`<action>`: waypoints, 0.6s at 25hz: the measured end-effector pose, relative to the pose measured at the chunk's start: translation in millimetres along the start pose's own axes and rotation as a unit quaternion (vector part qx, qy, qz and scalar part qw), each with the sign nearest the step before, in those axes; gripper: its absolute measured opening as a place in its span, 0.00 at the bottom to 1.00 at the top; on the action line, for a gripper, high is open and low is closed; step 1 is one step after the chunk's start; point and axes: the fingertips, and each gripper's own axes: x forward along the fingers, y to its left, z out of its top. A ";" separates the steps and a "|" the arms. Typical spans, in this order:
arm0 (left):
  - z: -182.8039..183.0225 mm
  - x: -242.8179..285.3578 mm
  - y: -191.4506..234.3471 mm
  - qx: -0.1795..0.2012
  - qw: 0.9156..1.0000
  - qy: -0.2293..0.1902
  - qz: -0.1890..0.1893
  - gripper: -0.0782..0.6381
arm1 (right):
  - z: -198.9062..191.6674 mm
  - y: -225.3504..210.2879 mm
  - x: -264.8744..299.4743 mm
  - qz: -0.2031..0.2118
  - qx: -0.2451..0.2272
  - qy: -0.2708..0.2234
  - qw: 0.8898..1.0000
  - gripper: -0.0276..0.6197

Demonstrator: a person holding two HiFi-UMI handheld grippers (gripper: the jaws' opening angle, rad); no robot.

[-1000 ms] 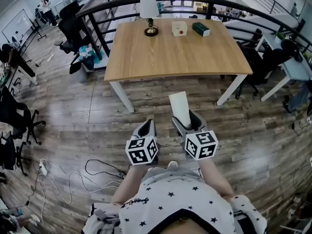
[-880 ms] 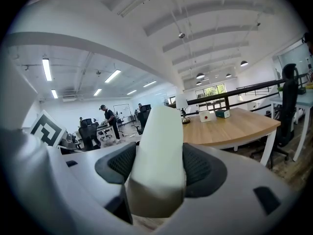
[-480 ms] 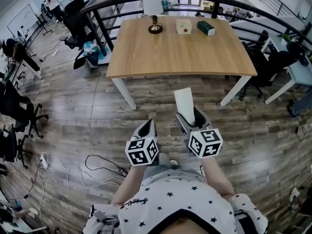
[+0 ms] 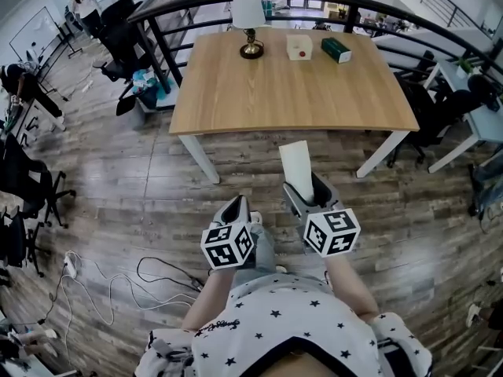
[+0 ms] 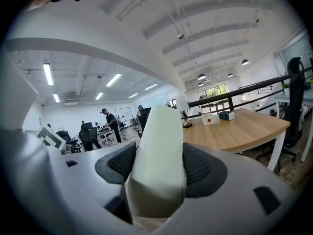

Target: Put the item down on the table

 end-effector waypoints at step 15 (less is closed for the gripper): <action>89.7 133.7 43.7 -0.006 1.000 -0.001 -0.022 0.13 | 56.7 -49.3 143.4 -0.014 -0.008 0.000 1.000 0.50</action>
